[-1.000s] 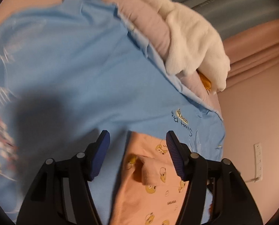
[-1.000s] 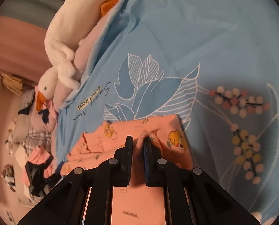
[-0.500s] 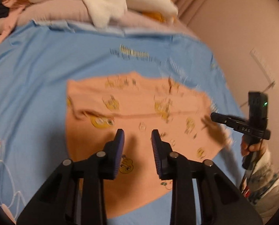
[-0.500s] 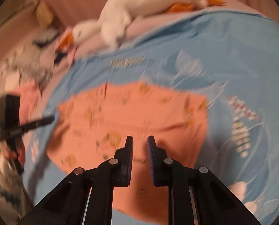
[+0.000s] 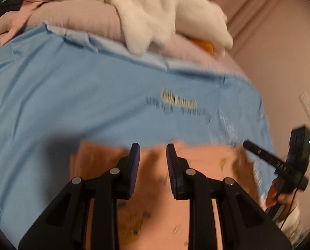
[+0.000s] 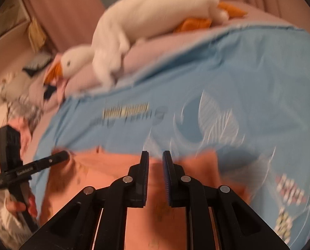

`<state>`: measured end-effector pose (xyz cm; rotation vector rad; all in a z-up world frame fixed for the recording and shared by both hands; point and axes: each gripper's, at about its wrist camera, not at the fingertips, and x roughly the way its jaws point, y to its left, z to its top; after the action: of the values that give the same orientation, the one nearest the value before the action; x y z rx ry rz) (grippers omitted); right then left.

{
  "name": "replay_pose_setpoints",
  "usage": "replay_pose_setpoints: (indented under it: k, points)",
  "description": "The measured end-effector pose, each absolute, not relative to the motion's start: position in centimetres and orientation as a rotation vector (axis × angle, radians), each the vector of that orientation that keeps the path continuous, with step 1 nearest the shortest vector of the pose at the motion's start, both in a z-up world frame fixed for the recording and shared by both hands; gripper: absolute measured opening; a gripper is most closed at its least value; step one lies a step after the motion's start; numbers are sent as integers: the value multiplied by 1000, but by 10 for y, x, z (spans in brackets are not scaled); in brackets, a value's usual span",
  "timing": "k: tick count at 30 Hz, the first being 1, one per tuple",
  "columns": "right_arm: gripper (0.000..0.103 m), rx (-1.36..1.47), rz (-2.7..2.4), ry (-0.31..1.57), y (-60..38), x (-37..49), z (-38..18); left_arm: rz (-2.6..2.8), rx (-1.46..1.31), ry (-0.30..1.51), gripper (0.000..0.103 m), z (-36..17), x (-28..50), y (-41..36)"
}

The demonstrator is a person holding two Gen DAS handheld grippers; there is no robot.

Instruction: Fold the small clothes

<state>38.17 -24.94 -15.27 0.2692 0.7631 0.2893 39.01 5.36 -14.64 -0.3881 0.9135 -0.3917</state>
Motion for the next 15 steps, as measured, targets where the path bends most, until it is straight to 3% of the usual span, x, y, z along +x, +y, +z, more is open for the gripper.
replay_pose_setpoints:
  k: [6,12,15]
  points:
    - [17,208,312,737,-253,352,-138,-475,-305,888,32,-123,366,55]
    - [17,48,216,906,-261,337,-185,-430,-150,991,33,-164,336,49]
    - [17,148,227,912,-281,343,-195,-398,-205,1013,32,-177,337,59]
